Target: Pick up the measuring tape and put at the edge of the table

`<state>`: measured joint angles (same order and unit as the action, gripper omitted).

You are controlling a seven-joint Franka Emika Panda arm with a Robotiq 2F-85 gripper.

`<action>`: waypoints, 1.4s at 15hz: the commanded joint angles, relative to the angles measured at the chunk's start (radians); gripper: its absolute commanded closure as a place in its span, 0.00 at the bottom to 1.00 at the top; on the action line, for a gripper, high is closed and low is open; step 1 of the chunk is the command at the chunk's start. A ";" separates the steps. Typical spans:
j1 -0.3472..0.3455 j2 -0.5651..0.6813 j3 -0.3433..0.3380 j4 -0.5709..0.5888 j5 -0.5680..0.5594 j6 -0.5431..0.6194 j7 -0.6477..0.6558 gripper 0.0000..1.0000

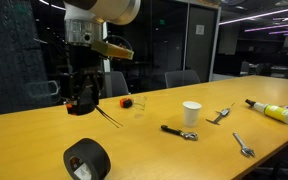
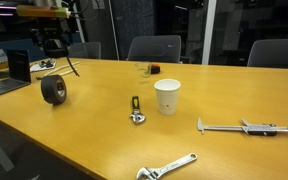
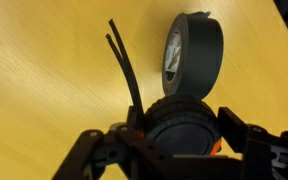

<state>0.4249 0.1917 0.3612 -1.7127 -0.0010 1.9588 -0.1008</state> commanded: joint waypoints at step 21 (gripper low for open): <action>-0.009 -0.366 0.037 -0.436 0.401 -0.074 0.435 0.45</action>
<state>0.4173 -0.1215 0.3810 -2.1204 0.3227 1.8041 0.3158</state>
